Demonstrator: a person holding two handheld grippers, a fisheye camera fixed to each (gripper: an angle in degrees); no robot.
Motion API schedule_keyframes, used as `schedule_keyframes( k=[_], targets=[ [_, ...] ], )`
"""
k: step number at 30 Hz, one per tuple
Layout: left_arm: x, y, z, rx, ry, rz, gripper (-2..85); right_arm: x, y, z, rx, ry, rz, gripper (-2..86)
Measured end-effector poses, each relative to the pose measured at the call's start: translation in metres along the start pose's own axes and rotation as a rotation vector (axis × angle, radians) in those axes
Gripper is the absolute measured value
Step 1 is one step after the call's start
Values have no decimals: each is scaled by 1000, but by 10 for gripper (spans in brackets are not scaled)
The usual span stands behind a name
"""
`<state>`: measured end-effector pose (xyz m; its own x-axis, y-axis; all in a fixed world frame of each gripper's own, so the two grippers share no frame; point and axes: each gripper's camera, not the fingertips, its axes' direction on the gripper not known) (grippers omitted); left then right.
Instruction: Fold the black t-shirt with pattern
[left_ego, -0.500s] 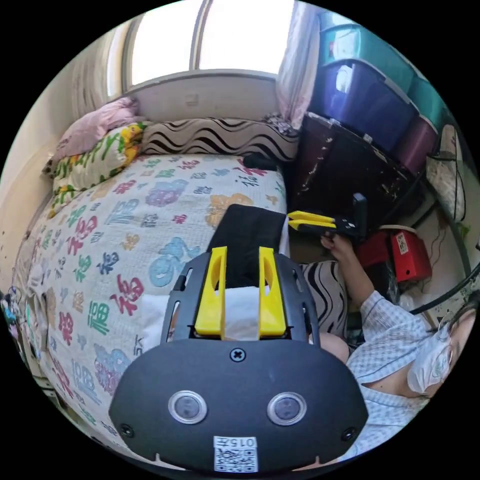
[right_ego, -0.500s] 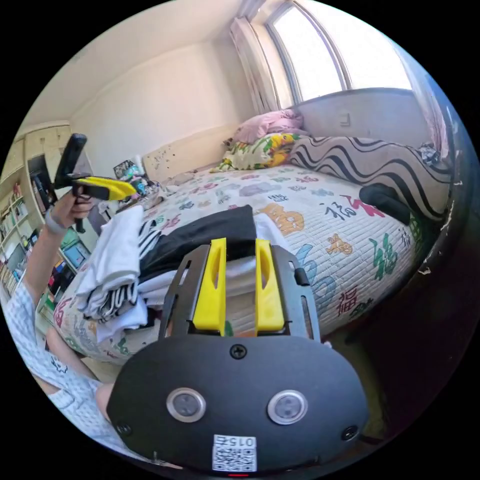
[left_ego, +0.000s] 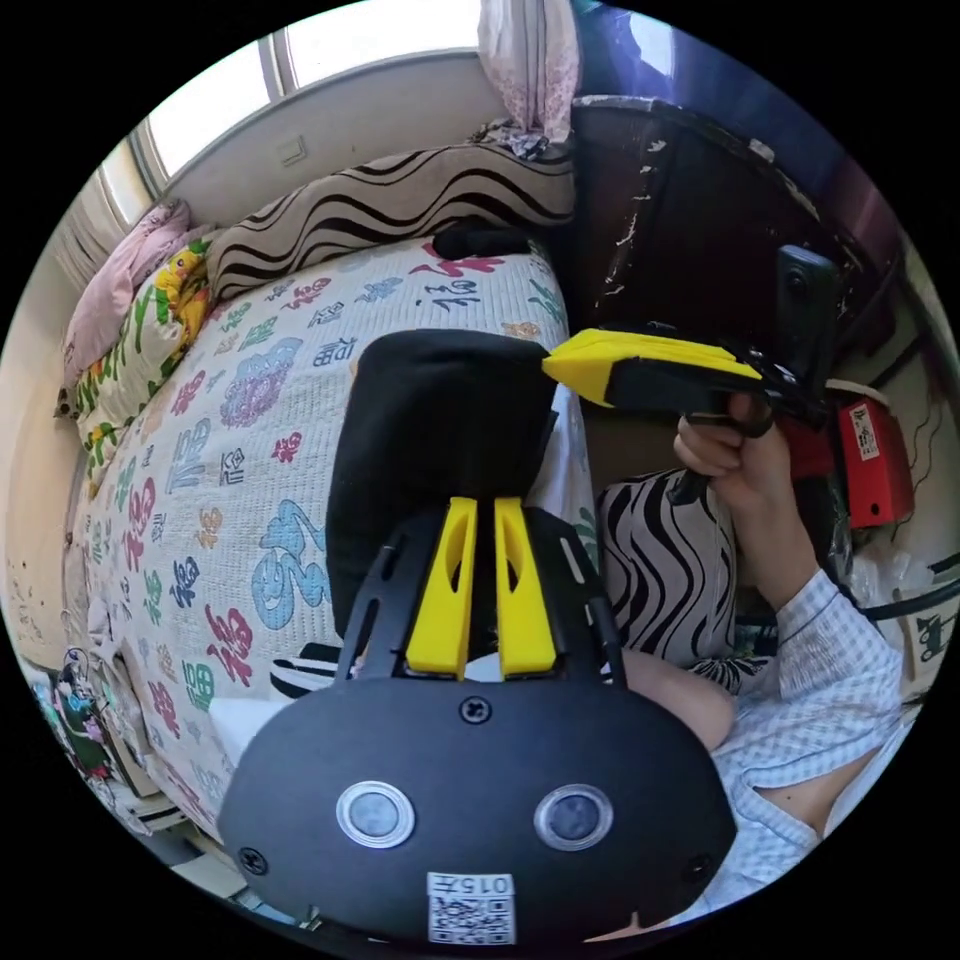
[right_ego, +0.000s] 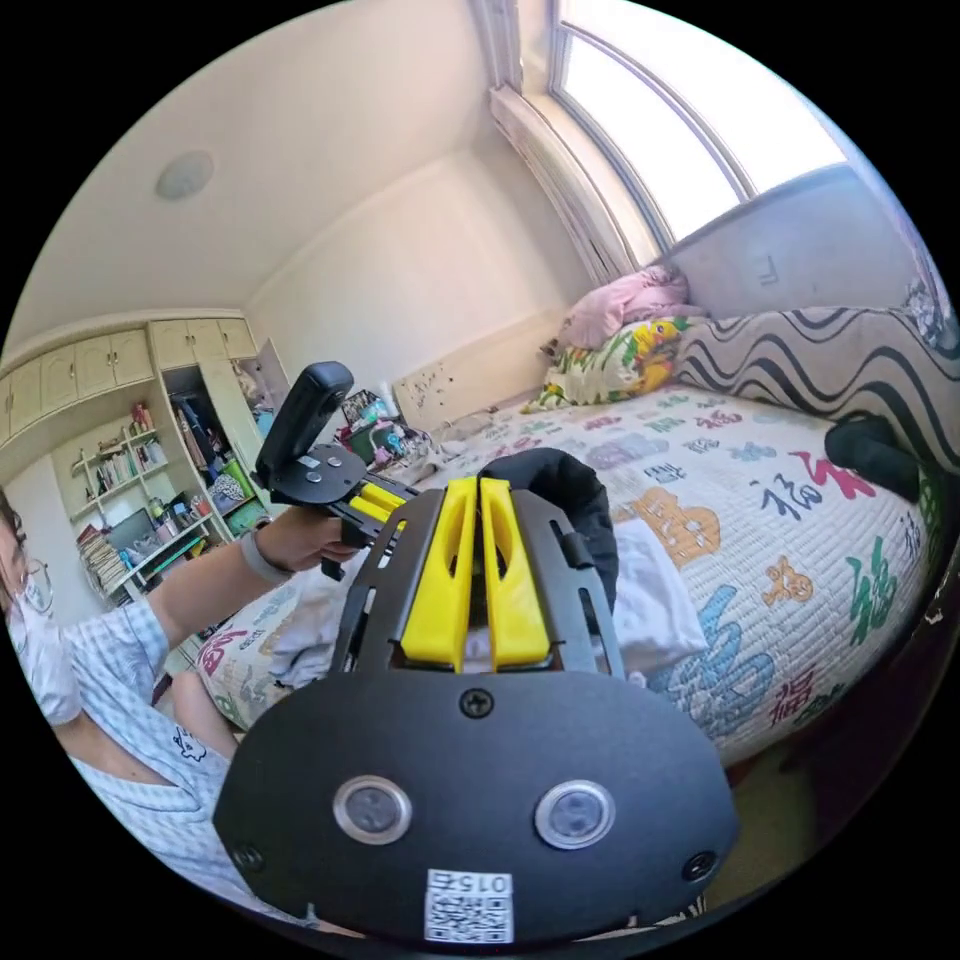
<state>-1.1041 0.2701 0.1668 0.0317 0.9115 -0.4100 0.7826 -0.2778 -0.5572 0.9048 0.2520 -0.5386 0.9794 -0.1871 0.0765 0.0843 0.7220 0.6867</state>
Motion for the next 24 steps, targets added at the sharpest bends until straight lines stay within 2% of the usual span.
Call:
schedule_keyframes(
  k=[3,5,7,10,12,15,18,20,24],
  targets=[
    [20,28,-58,166,-109,30,12,-55,9,-19,87,63,-152,-1],
    [30,57,-127,369,-171,33,9,-100,22,-31,73,198,-240,31],
    [29,79,-180,492,-104,18,8,-133,39,-38,74,302,-300,69],
    [42,123,-267,683,3,33,8,-193,64,-49,123,351,-413,85],
    [60,153,-312,759,6,81,8,-235,73,-52,166,393,-484,86],
    [85,217,-373,853,26,122,8,-310,92,-46,237,468,-621,39],
    [98,299,-424,925,5,114,8,-373,121,-31,282,395,-731,7],
    [96,375,-456,972,-29,64,8,-411,144,-18,295,208,-758,-2],
    [78,489,-485,998,-19,-59,7,-457,176,16,306,-29,-751,-6]
  ],
)
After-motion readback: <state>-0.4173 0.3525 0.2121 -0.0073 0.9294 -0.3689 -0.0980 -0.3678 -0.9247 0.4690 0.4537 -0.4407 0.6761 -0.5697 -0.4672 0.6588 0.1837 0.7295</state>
